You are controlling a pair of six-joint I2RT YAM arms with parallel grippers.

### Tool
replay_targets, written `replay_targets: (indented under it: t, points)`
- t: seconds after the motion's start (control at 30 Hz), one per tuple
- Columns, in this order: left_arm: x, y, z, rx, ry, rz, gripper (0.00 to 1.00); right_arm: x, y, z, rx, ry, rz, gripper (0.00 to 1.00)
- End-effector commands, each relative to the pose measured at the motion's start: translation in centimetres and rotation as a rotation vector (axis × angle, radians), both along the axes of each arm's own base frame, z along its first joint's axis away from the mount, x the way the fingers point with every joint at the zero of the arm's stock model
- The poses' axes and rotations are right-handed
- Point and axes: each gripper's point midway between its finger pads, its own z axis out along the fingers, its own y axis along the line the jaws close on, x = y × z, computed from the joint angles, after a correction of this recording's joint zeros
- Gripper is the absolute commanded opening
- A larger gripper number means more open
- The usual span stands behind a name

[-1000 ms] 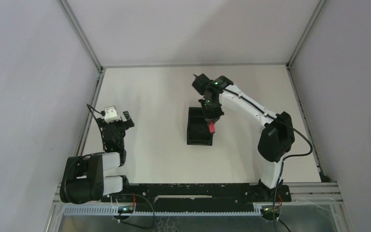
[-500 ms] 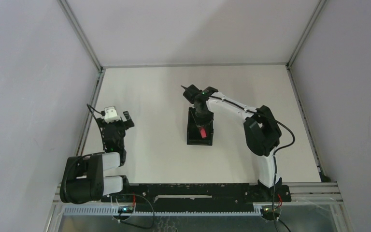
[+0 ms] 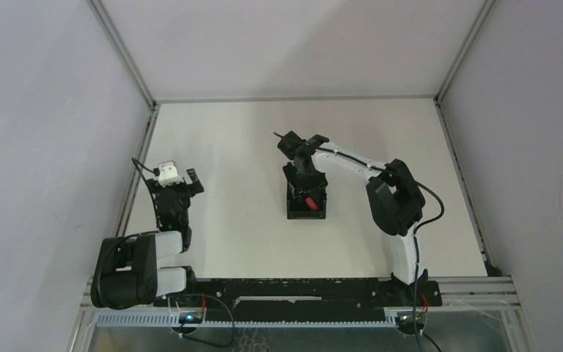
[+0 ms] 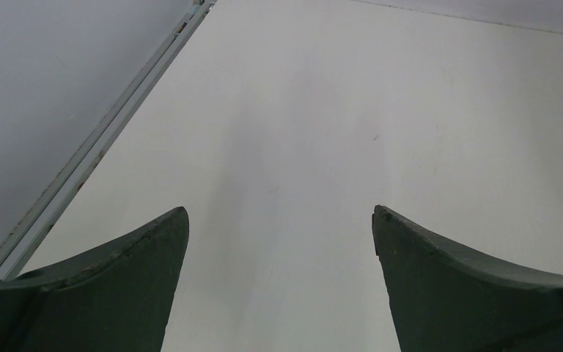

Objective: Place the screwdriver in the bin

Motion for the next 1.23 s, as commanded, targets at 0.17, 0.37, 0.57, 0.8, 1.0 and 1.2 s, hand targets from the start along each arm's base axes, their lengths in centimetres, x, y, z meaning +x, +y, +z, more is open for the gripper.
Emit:
replay_targets:
  t: [0.17, 0.37, 0.57, 0.8, 1.0, 1.2]
  points:
    - [1.1, 0.1, 2.9, 0.021, -0.081, 0.003, 1.00, 1.0, 1.3, 14.9, 0.312, -0.338, 0.017, 1.00]
    - [1.1, 0.1, 2.8, 0.022, -0.080, 0.003, 1.00, -0.4, -1.2, 21.9, 0.535, -0.556, 0.019, 1.00]
    - [1.1, 0.1, 2.8, 0.021, -0.080, 0.003, 1.00, -1.2, -8.7, 22.1, 0.624, -0.709, -0.177, 1.00]
    - [1.1, 0.1, 2.8, 0.021, -0.080, 0.004, 1.00, -3.0, -15.2, 14.9, 0.570, -0.832, -0.383, 1.00]
    - [1.1, 0.1, 2.8, 0.021, -0.081, 0.003, 1.00, -4.5, -17.2, 8.5, 0.562, -0.819, -0.505, 1.00]
    - [1.0, 0.1, 2.8, 0.021, -0.080, 0.002, 1.00, -5.2, -17.1, 5.6, 0.612, -0.794, -0.539, 1.00]
